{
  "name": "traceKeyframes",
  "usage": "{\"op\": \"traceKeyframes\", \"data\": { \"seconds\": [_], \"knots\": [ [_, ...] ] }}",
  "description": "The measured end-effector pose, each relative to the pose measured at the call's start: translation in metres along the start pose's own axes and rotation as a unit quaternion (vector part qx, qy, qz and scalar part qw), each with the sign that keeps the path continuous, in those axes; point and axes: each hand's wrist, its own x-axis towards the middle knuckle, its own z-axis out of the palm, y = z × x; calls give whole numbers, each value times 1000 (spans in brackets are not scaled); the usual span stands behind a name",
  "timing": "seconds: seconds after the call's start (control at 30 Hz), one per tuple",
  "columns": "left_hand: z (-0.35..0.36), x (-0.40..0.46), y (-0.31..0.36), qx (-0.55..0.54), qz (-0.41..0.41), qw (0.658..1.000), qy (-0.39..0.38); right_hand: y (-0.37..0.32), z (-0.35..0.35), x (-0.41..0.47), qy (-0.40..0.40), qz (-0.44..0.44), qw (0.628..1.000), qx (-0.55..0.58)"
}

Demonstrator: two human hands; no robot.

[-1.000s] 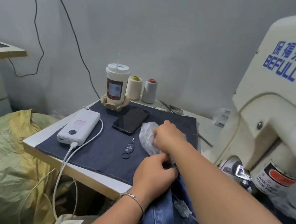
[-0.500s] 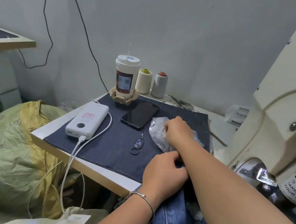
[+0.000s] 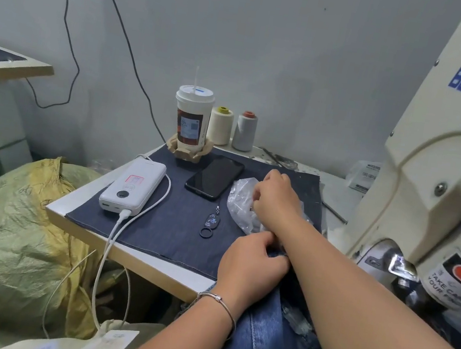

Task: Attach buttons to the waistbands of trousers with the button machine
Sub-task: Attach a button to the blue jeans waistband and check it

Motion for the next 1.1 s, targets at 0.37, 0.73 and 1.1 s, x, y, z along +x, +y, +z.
{"op": "traceKeyframes", "data": {
  "seconds": [0.37,0.73,1.1],
  "knots": [
    [-2,0,-1,5,28,999,17,8,-49,-113,182,-50,962,199],
    [3,8,-9,16,37,999,21,139,-70,-304,301,-5,952,50],
    [4,7,-6,35,55,997,28,261,-72,-231,87,8,983,-164]
  ]
}}
